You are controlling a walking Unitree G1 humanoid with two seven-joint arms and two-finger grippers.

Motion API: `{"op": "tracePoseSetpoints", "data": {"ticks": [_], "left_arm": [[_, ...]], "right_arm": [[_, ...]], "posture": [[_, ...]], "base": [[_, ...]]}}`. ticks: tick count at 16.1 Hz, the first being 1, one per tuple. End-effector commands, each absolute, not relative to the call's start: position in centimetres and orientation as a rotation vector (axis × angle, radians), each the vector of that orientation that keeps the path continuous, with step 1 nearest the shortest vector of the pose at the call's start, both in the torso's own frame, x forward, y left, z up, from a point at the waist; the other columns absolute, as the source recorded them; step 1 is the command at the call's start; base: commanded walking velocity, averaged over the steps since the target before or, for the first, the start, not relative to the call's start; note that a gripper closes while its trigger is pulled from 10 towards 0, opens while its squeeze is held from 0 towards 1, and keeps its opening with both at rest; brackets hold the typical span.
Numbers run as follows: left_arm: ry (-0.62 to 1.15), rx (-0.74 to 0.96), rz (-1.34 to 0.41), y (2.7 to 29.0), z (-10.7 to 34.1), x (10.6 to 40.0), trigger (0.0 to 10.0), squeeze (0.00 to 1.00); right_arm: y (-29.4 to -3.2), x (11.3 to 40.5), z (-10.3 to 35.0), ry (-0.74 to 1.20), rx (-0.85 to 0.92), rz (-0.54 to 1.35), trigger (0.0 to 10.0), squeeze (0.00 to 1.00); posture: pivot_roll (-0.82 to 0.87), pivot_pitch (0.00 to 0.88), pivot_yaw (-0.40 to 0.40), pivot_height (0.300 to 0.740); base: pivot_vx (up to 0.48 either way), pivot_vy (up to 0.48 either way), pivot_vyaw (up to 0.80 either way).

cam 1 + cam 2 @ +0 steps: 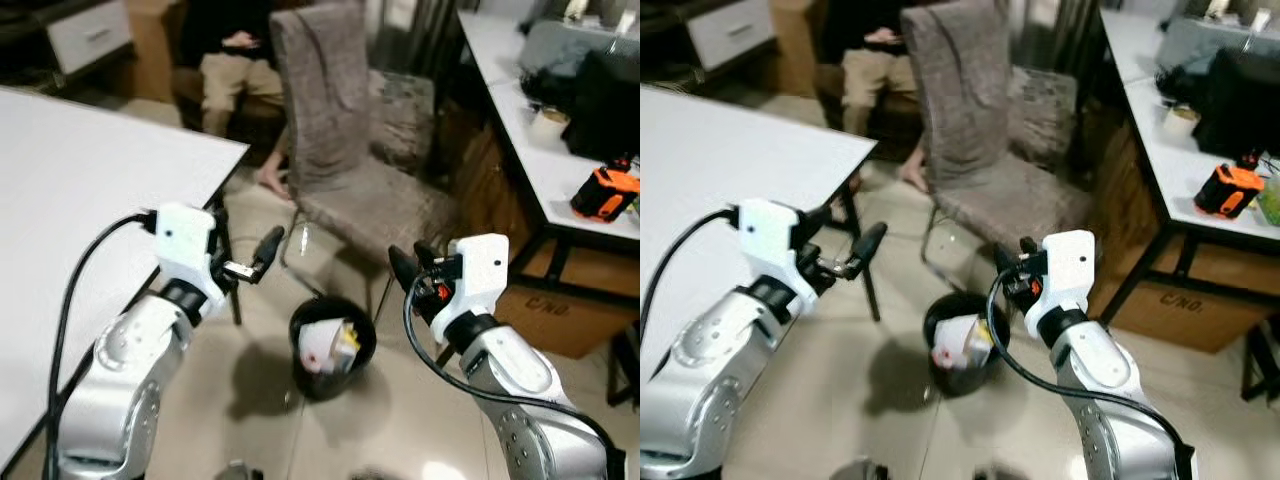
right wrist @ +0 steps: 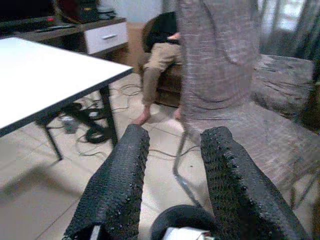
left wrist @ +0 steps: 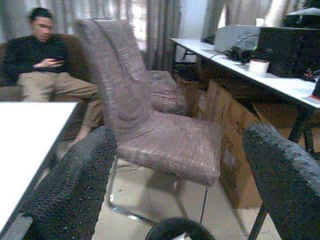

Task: Picking trash to rubbish bin

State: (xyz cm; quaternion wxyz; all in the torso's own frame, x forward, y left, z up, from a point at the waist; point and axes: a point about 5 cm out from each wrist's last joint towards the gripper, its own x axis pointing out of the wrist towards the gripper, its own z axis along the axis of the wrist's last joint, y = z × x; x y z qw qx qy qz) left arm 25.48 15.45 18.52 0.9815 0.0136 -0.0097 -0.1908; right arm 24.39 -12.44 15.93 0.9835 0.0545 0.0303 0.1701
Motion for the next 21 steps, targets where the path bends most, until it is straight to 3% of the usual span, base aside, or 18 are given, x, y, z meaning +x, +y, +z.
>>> {"op": "tracePoseSetpoints", "data": {"ticks": [1,12,21], "left_arm": [[-0.016,0.03,-0.374,15.6,18.6,25.1,10.0,0.0],[-0.037,0.088,-0.277,16.7,19.1,24.7,10.0,0.0],[-0.063,0.111,-0.226,16.7,19.5,25.3,10.0,0.0]], "right_arm": [[-12.4,24.5,15.7,0.074,0.12,0.348,10.0,0.0],[-11.7,24.7,15.5,0.087,0.094,0.41,10.0,0.0],[-11.9,25.4,15.7,0.072,0.08,0.389,10.0,0.0]], "posture": [[-0.03,0.046,-0.056,0.74],[-0.02,0.056,-0.075,0.74],[-0.02,0.062,-0.069,0.74]], "base": [[-0.311,0.0,0.0],[-0.282,0.0,0.0],[0.119,0.0,0.8]]}}
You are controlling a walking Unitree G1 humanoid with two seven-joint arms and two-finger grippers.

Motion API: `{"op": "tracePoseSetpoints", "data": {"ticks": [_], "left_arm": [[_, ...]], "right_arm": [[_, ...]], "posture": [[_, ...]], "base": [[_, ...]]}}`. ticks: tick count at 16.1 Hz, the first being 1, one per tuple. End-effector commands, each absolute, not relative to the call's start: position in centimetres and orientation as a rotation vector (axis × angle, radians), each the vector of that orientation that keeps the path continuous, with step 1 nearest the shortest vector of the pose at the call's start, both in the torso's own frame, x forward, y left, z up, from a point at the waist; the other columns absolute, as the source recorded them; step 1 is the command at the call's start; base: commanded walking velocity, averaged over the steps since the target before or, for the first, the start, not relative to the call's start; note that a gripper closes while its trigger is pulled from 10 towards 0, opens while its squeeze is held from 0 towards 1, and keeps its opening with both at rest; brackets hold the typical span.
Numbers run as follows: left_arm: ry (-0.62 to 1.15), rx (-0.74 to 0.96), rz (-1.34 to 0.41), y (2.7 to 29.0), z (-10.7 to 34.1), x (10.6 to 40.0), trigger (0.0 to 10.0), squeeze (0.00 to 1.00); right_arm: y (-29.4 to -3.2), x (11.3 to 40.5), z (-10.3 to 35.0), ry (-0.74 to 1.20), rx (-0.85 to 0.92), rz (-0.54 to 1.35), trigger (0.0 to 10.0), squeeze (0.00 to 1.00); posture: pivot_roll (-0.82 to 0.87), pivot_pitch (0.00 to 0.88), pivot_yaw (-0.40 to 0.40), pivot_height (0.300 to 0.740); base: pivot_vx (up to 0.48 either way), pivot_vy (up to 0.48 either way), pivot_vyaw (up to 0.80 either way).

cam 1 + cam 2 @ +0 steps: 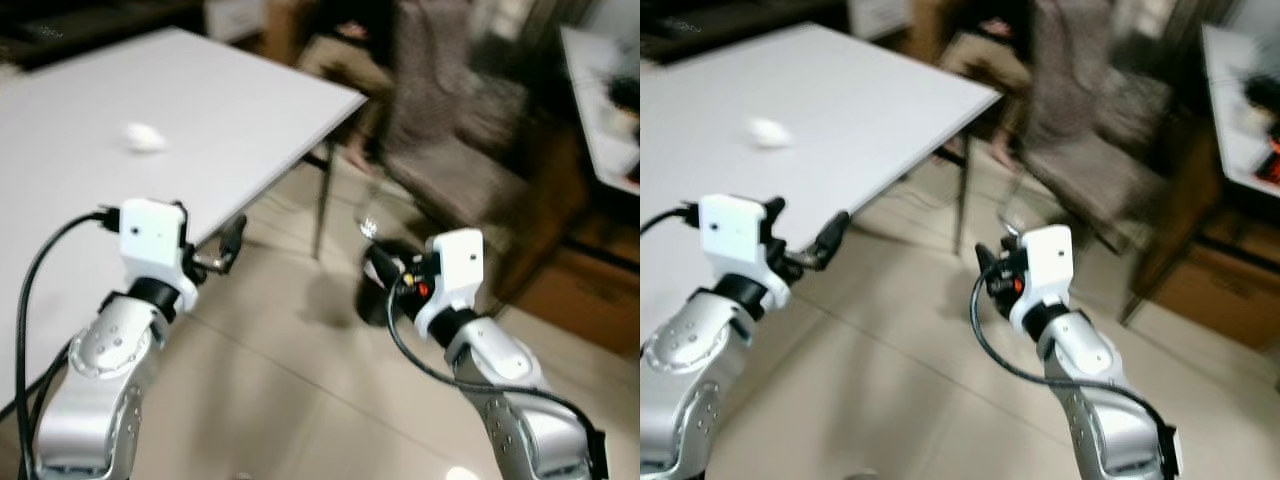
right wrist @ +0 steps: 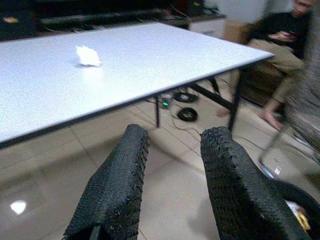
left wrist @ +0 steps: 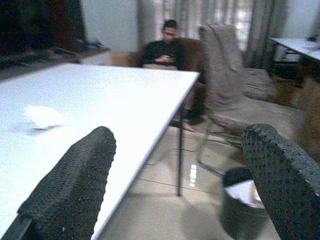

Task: Picking trash to rubbish bin

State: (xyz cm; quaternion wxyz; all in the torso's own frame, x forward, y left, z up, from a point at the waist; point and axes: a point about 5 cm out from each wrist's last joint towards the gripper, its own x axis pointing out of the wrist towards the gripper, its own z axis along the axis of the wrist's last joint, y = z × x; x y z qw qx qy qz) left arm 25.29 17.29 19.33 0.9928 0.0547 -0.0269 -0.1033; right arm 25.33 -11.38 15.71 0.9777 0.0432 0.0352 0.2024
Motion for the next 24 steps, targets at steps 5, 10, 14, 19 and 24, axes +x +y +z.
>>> {"op": "tracePoseSetpoints", "data": {"ticks": [5,10,14,19,24], "left_arm": [[-0.054,0.115,-0.228,16.7,19.3,25.4,10.0,0.0],[-0.052,0.112,-0.222,16.8,19.2,25.4,10.0,0.0],[-0.049,0.109,-0.232,16.7,19.0,25.4,10.0,0.0],[-0.035,0.106,-0.285,15.9,18.5,25.3,10.0,0.0],[-0.02,0.102,-0.331,15.0,17.8,25.4,10.0,0.0]], "right_arm": [[-12.2,25.5,15.8,0.07,0.074,0.385,10.0,0.0],[-12.1,25.7,15.8,0.068,0.071,0.395,10.0,0.0],[-12.1,25.8,15.9,0.063,0.067,0.395,10.0,0.0],[-12.7,26.4,16.1,0.054,0.07,0.335,10.0,0.0],[-13.7,26.8,16.2,0.04,0.036,0.293,10.0,0.0]], "posture": [[-0.02,0.065,-0.071,0.74],[-0.02,0.068,-0.074,0.74],[-0.02,0.064,-0.074,0.74],[-0.03,0.052,-0.059,0.74],[-0.04,0.05,-0.052,0.74]], "base": [[0.326,0.0,0.8],[0.346,0.0,0.8],[0.35,0.0,0.6],[0.35,0.0,0.0],[0.35,0.0,-0.48]]}}
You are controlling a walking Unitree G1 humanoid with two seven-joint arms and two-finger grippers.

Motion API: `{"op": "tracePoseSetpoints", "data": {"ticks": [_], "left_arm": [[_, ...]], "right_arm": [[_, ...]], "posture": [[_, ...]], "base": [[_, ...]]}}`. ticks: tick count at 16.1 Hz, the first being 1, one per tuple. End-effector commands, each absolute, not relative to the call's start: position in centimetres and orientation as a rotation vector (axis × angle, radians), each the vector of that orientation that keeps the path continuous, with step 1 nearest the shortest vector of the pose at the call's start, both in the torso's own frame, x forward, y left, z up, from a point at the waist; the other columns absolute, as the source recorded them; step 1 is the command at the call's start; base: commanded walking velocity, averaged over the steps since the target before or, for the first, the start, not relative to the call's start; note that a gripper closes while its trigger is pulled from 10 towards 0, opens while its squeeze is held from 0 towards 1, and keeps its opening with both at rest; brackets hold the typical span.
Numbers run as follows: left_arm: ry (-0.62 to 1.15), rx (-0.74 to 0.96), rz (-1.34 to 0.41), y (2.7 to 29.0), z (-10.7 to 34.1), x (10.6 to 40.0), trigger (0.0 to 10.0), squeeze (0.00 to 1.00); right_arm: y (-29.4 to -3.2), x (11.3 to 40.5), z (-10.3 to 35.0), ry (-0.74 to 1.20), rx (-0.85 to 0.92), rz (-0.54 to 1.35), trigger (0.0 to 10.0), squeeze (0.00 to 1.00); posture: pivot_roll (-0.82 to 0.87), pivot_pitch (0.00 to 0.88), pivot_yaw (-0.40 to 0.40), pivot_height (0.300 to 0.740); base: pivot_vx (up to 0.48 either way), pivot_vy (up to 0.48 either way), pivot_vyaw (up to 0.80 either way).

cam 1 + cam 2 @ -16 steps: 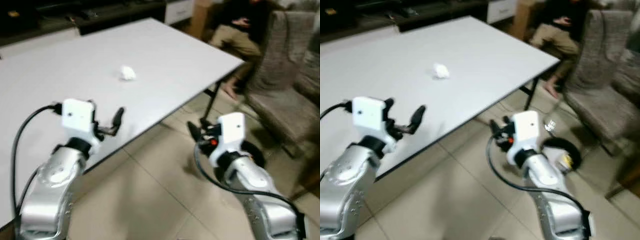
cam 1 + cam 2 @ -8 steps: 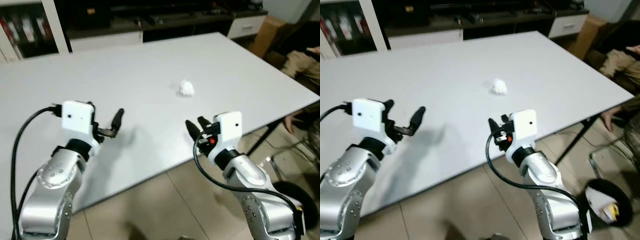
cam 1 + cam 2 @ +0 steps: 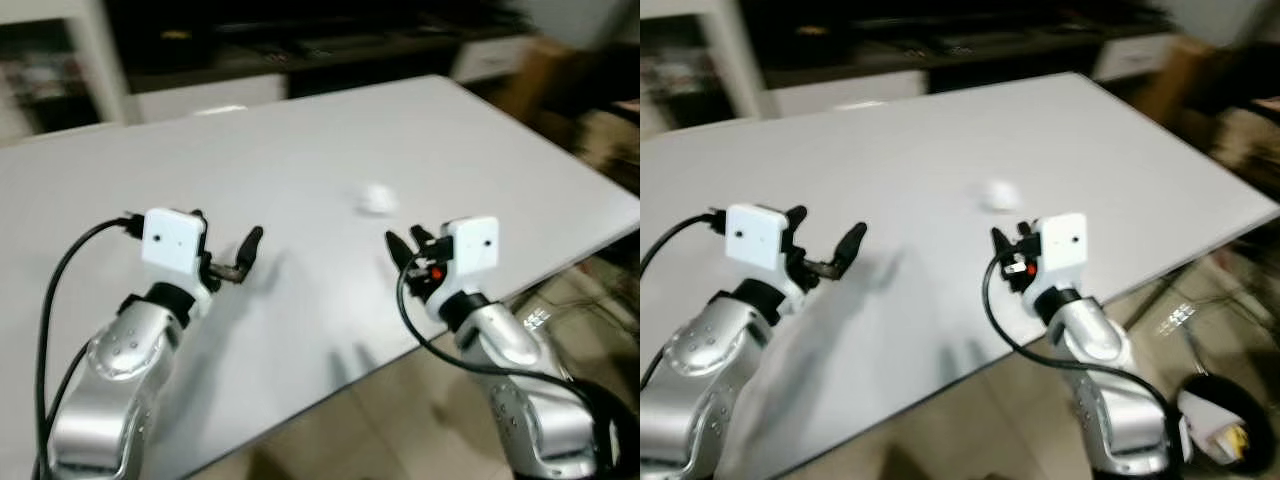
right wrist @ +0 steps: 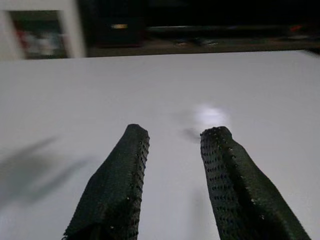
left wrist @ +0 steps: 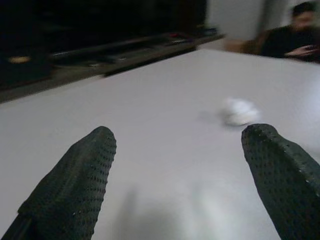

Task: Picking trash to rubbish bin

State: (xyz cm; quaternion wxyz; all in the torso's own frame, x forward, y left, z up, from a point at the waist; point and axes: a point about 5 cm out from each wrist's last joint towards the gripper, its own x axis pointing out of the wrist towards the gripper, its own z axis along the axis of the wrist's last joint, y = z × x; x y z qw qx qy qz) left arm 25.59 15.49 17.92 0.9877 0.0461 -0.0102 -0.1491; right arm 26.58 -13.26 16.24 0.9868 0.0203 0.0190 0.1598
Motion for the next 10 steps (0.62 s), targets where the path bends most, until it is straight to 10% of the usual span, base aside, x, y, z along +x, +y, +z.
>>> {"op": "tracePoseSetpoints", "data": {"ticks": [1,4,5,10], "left_arm": [[-0.018,0.101,-0.335,14.9,17.8,25.3,10.0,0.0],[-0.001,0.111,-0.288,15.3,17.7,25.0,10.0,0.0],[-0.006,0.124,-0.264,15.7,17.8,24.7,10.0,0.0],[-0.046,0.186,-0.345,15.7,19.4,23.6,10.0,0.0]], "right_arm": [[-14.0,27.2,16.2,0.038,0.027,0.28,10.0,0.0],[-13.9,29.1,15.9,0.066,0.01,0.31,10.0,0.0],[-13.7,30.4,15.7,0.059,0.046,0.348,10.0,1.0],[-13.7,36.3,15.0,0.059,0.042,0.261,10.0,1.0]], "posture": [[-0.03,0.055,-0.061,0.74],[-0.02,0.068,-0.087,0.74],[0.01,0.082,-0.111,0.74],[0.1,0.135,-0.129,0.74]], "base": [[0.352,0.0,0.0],[0.114,0.0,0.0],[0.0,0.0,0.0],[0.0,0.0,0.0]]}}
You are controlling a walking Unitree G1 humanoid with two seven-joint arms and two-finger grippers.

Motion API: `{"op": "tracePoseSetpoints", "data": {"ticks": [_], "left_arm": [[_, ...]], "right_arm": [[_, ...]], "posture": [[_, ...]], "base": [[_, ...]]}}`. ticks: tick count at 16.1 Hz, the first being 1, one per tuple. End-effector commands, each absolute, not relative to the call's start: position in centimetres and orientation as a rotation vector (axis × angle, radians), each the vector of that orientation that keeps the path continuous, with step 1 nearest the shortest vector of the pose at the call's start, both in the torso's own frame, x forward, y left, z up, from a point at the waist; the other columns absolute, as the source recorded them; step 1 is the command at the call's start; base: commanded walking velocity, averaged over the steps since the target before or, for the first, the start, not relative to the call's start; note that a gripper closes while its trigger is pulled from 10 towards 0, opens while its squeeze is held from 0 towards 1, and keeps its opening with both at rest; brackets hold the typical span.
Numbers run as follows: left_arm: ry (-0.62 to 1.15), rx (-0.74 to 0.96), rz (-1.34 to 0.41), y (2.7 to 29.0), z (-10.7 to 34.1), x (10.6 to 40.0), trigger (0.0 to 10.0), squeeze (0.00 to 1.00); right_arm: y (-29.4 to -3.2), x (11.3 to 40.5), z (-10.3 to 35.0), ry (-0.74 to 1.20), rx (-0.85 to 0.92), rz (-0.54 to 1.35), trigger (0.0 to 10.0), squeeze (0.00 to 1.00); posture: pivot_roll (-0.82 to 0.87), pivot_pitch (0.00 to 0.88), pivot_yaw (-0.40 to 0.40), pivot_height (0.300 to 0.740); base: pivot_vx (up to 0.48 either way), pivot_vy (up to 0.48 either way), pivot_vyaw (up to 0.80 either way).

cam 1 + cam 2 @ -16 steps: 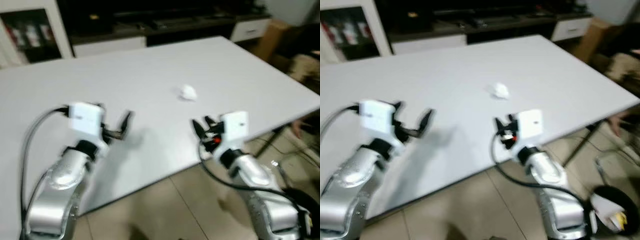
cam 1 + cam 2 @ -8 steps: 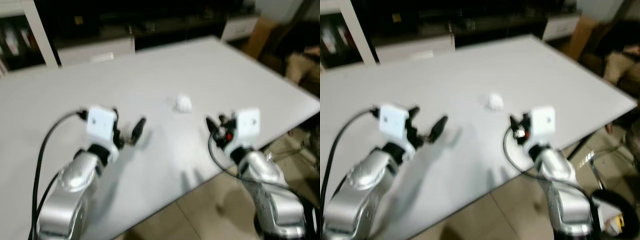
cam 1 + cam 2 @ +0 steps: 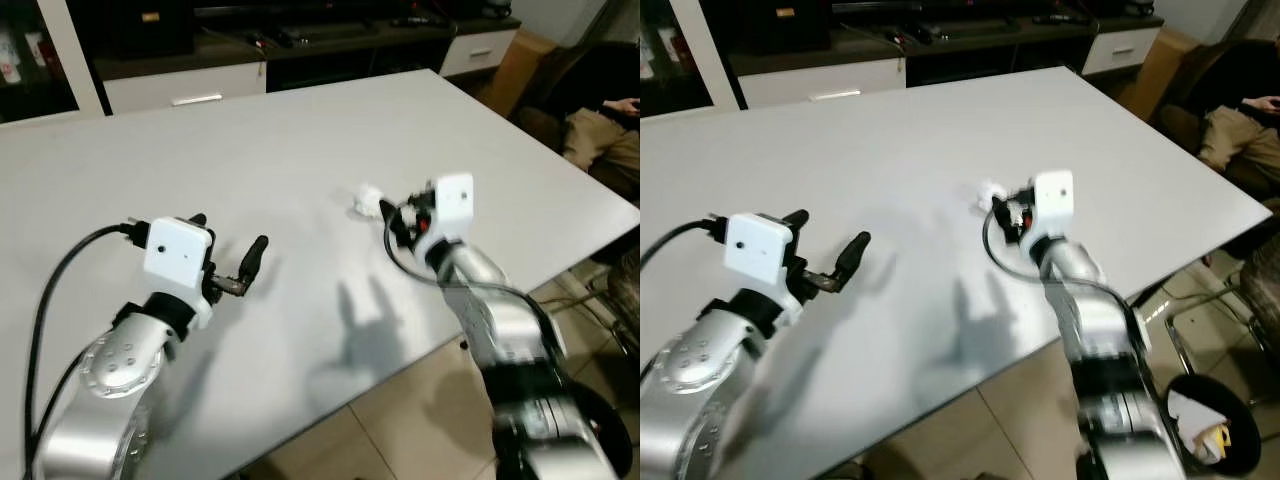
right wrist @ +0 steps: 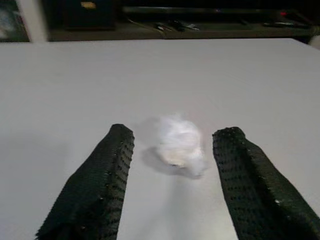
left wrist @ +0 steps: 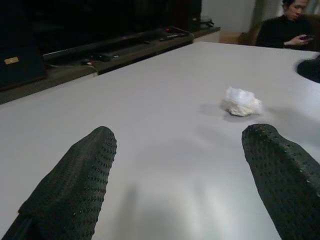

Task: Picking trash to rubbish bin

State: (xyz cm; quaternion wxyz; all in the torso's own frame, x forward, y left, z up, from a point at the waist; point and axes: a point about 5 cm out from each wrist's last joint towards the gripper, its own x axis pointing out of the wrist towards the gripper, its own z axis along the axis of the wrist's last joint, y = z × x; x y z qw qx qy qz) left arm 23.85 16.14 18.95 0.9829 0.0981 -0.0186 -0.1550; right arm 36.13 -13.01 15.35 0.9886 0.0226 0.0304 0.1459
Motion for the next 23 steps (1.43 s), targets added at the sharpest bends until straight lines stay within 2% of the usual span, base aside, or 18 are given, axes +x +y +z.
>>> {"op": "tracePoseSetpoints", "data": {"ticks": [1,5,7,8,14,15,16,19,20,21,22,23], "left_arm": [[-0.049,0.181,-0.354,15.6,19.6,23.6,10.0,0.0],[-0.085,0.163,-0.443,14.9,21.4,23.1,10.0,0.0],[-0.102,0.182,-0.457,15.0,22.6,22.9,10.0,0.0],[-0.111,0.192,-0.463,15.1,23.2,22.7,10.0,0.0],[-0.118,0.214,-0.489,15.1,25.0,21.1,10.0,0.0],[-0.116,0.212,-0.49,15.1,25.1,21.0,10.0,0.0],[-0.114,0.2,-0.501,15.1,25.2,20.9,10.0,0.0],[-0.097,0.182,-0.53,14.8,25.1,20.4,10.0,0.0],[-0.089,0.184,-0.528,14.9,25.1,20.2,10.0,0.0],[-0.079,0.188,-0.521,15.0,25.1,20.0,10.0,0.0],[-0.078,0.188,-0.52,15.1,25.2,20.0,10.0,0.0],[-0.076,0.189,-0.516,15.2,25.2,19.9,10.0,0.0]], "right_arm": [[-13.7,36.7,14.9,0.062,0.036,0.254,10.0,1.0],[-13.5,38.9,14.8,0.085,0.052,0.223,10.0,1.0],[-13.3,39.7,15.4,0.091,0.006,0.178,10.0,1.0],[-13.4,40.0,15.6,0.092,-0.013,0.152,10.0,0.0],[-13.7,40.1,14.9,0.155,0.026,0.106,10.0,0.0],[-13.7,40.1,15.0,0.148,0.03,0.108,9.6,0.0],[-13.8,40.2,15.2,0.131,0.027,0.111,4.9,0.0],[-13.7,40.2,15.5,0.096,0.034,0.125,5.0,0.0],[-13.6,40.2,15.6,0.084,0.041,0.139,3.6,0.0],[-13.4,40.2,15.7,0.072,0.033,0.15,1.5,0.0],[-13.3,40.2,15.7,0.069,0.027,0.147,0.0,0.0],[-13.3,40.2,15.8,0.063,0.019,0.143,0.0,0.0]], "posture": [[0.1,0.14,-0.129,0.74],[0.16,0.203,-0.141,0.74],[0.21,0.25,-0.135,0.74],[0.23,0.268,-0.132,0.74],[0.29,0.316,-0.126,0.74],[0.29,0.316,-0.126,0.74],[0.3,0.32,-0.127,0.74],[0.31,0.322,-0.126,0.74],[0.31,0.322,-0.126,0.74],[0.33,0.328,-0.124,0.74],[0.33,0.328,-0.124,0.74],[0.34,0.331,-0.125,0.74]], "base": [[0.0,0.0,0.0],[0.0,0.0,0.0],[0.0,0.0,0.0],[0.0,0.0,0.0],[0.0,0.0,0.0],[0.0,0.0,0.0],[0.0,0.0,0.0],[0.0,0.0,0.0],[0.0,0.0,0.0],[0.0,0.0,0.0],[0.0,0.0,0.0],[0.0,0.0,0.0]]}}
